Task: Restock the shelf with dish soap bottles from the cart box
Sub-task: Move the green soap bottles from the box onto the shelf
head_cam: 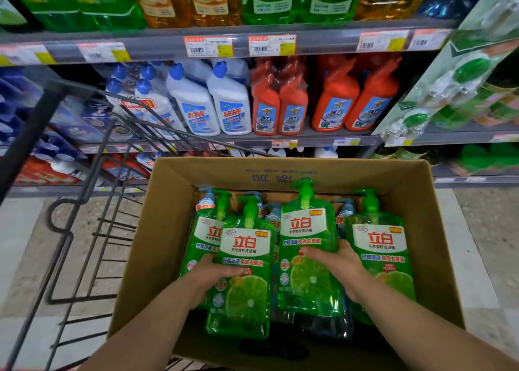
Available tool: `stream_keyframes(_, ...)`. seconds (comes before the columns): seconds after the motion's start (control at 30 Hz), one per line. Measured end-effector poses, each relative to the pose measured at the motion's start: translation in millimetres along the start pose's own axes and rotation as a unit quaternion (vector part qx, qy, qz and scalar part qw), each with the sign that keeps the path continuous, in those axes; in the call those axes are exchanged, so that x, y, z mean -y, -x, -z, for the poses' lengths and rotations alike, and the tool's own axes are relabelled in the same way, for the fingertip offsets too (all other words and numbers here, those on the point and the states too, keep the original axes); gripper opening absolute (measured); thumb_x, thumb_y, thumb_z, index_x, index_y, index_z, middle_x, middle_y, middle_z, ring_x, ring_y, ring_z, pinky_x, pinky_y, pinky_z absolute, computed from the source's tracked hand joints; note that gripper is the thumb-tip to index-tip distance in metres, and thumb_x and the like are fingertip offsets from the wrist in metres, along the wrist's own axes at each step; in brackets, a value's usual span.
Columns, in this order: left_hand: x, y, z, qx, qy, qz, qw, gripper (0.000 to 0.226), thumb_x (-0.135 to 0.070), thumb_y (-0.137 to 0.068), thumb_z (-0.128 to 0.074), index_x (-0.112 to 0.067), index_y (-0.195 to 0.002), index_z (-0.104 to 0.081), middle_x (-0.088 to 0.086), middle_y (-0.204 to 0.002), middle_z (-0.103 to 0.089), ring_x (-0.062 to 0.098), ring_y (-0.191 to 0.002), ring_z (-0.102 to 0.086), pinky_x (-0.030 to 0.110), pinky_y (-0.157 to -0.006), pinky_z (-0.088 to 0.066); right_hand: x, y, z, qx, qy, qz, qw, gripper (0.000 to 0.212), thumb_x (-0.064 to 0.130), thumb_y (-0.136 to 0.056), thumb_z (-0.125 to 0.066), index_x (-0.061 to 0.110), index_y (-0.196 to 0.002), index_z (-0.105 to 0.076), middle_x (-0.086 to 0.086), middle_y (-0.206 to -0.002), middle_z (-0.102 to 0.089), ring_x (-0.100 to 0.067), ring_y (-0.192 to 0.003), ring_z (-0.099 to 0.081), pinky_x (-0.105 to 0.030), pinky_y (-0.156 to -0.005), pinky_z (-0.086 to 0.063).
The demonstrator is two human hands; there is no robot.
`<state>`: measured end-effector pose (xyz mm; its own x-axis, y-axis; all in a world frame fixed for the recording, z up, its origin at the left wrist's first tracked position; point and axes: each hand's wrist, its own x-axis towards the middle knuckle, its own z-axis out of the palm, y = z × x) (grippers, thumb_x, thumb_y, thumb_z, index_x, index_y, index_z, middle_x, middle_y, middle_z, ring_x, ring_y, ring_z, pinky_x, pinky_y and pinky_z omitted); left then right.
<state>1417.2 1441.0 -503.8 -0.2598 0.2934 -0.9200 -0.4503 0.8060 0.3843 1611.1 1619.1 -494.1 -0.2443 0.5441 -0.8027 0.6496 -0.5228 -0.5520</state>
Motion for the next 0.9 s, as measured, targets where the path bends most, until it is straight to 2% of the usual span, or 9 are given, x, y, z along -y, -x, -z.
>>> stream_keyframes(0.1, 3, 3, -1, 0.017, 0.007, 0.002, 1.000, 0.074, -0.026, -0.055, -0.087, -0.013, -0.117, -0.049, 0.007, -0.113, -0.064, 0.030, -0.112, -0.055, 0.049, -0.103, -0.038, -2, 2, -2, 0.006, -0.024, 0.004, 1.000, 0.069, 0.028, -0.062, -0.085, 0.019, -0.113, -0.040, 0.000, -0.101, -0.059, -0.022, -0.097, -0.054, -0.037, -0.093, -0.043)
stream_keyframes(0.17, 9, 2, -6, 0.017, 0.042, -0.005, 0.999, 0.074, -0.030, -0.045, -0.086, -0.013, -0.112, -0.058, 0.009, -0.106, -0.071, 0.028, -0.102, -0.063, 0.045, -0.094, -0.046, -2, 2, -2, 0.009, -0.042, 0.004, 0.999, 0.068, 0.026, -0.064, -0.084, 0.020, -0.114, -0.039, 0.002, -0.099, -0.059, -0.020, -0.095, -0.054, -0.037, -0.093, -0.043)
stream_keyframes(0.27, 18, 3, -11, 0.024, 0.106, -0.020, 0.994, 0.065, -0.028, -0.047, -0.084, -0.016, -0.107, -0.063, 0.010, -0.094, -0.075, 0.029, -0.091, -0.069, 0.039, -0.079, -0.051, -3, 3, -2, 0.012, -0.060, 0.010, 0.998, 0.064, 0.024, -0.065, -0.084, 0.022, -0.110, -0.038, 0.006, -0.092, -0.058, -0.015, -0.085, -0.054, -0.033, -0.084, -0.042)
stream_keyframes(0.4, 22, 6, -18, -0.002, 0.150, -0.041, 0.988, 0.059, -0.030, -0.043, -0.085, -0.021, -0.096, -0.059, 0.006, -0.082, -0.076, 0.025, -0.081, -0.070, 0.037, -0.071, -0.052, -1, 6, -1, 0.004, -0.048, 0.027, 0.998, 0.071, 0.024, -0.064, -0.084, 0.016, -0.121, -0.042, -0.003, -0.109, -0.060, -0.023, -0.099, -0.056, -0.038, -0.093, -0.044)
stream_keyframes(0.53, 22, 15, -16, -0.035, 0.153, -0.062, 0.986, 0.080, -0.033, -0.042, -0.086, -0.016, -0.109, -0.047, 0.010, -0.102, -0.067, 0.031, -0.099, -0.063, 0.051, -0.095, -0.046, 4, 16, 3, 0.029, -0.041, 0.063, 0.997, 0.066, 0.019, -0.065, -0.084, 0.019, -0.117, -0.042, 0.002, -0.102, -0.063, -0.015, -0.087, -0.059, -0.030, -0.081, -0.045)
stream_keyframes(0.63, 18, 28, -7, -0.024, 0.175, -0.080, 0.981, 0.097, -0.029, -0.042, -0.086, -0.012, -0.128, -0.044, 0.014, -0.105, -0.070, 0.033, -0.096, -0.066, 0.044, -0.080, -0.053, 15, 26, 9, 0.057, -0.029, 0.098, 0.993, 0.067, 0.019, -0.065, -0.083, 0.025, -0.117, -0.041, 0.010, -0.093, -0.063, -0.003, -0.079, -0.058, -0.020, -0.068, -0.045)
stream_keyframes(0.77, 4, 52, 8, -0.004, 0.193, -0.126, 0.973, 0.094, -0.024, -0.048, -0.085, -0.011, -0.132, -0.044, 0.020, -0.108, -0.070, 0.039, -0.096, -0.067, 0.050, -0.081, -0.054, 37, 41, 11, 0.073, -0.014, 0.138, 0.988, 0.065, 0.021, -0.064, -0.084, 0.029, -0.109, -0.039, 0.012, -0.086, -0.063, 0.005, -0.062, -0.061, -0.008, -0.042, -0.043)
stream_keyframes(0.83, -3, 69, 15, 0.002, 0.207, -0.156, 0.966, 0.081, -0.021, -0.053, -0.083, -0.010, -0.125, -0.048, 0.018, -0.099, -0.073, 0.037, -0.086, -0.071, 0.044, -0.068, -0.057, 51, 54, 10, 0.075, -0.006, 0.163, 0.984, 0.064, 0.021, -0.062, -0.085, 0.024, -0.111, -0.044, 0.007, -0.089, -0.067, 0.001, -0.064, -0.065, -0.012, -0.043, -0.046)
stream_keyframes(0.9, -11, 82, 22, -0.008, 0.218, -0.177, 0.960, 0.073, -0.019, -0.055, -0.082, -0.011, -0.120, -0.049, 0.017, -0.093, -0.075, 0.035, -0.081, -0.072, 0.040, -0.062, -0.057, 64, 62, 9, 0.080, -0.006, 0.176, 0.981, 0.066, 0.020, -0.061, -0.086, 0.017, -0.116, -0.049, 0.000, -0.094, -0.070, -0.013, -0.075, -0.070, -0.023, -0.057, -0.054)
